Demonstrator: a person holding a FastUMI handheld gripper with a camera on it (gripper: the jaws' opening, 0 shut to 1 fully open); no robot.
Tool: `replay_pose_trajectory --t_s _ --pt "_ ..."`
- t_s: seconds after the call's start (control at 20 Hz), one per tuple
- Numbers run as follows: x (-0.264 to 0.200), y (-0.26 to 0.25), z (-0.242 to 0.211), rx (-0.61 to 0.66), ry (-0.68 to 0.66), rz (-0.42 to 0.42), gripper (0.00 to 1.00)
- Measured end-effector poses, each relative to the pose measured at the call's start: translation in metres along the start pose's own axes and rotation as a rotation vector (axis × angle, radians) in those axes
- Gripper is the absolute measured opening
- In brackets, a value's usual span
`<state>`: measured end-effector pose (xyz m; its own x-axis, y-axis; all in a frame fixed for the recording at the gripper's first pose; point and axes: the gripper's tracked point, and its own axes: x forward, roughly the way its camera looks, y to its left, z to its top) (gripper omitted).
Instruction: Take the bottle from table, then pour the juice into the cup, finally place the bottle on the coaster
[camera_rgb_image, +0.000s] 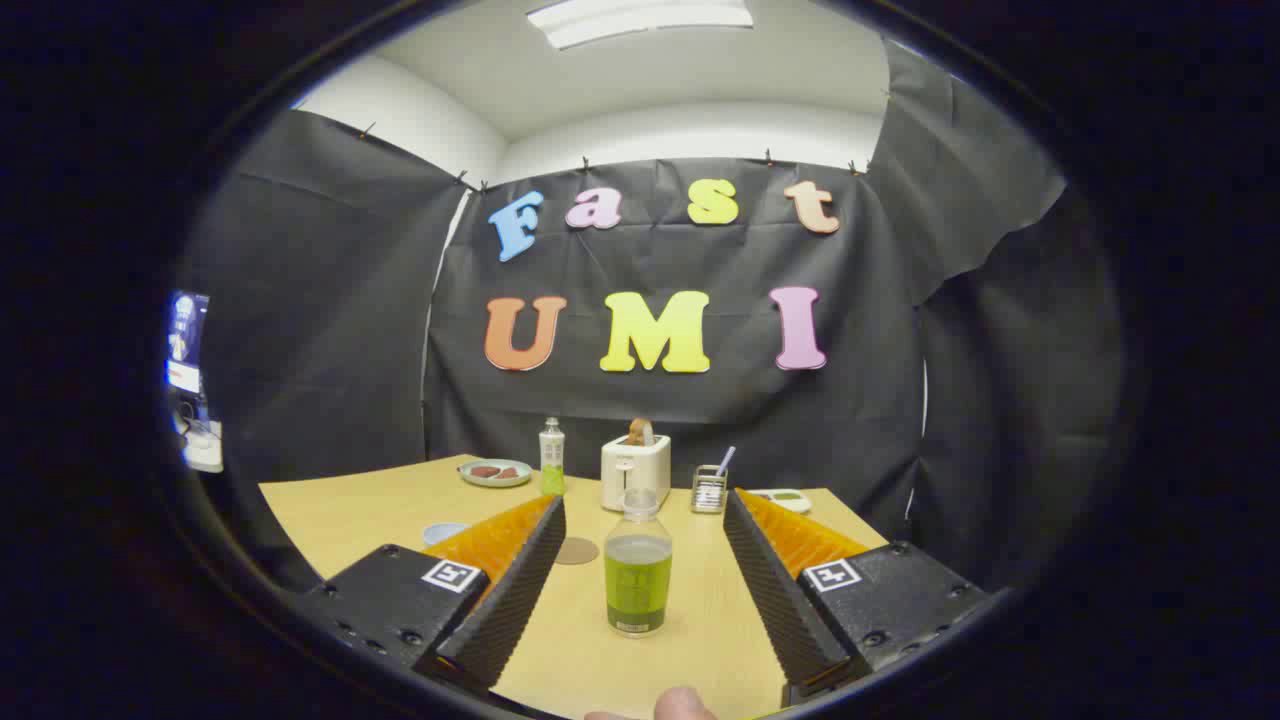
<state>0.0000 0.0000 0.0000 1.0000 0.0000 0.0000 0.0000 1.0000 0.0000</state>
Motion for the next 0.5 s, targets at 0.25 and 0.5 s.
replay_pose_trajectory --t_s 0.25,0.5 --pt "0.0004 -0.0018 0.0005 0.018 -0.009 -0.013 1.0" --pt "0.002 -0.0027 -0.0051 0.05 0.009 -0.025 1.0"
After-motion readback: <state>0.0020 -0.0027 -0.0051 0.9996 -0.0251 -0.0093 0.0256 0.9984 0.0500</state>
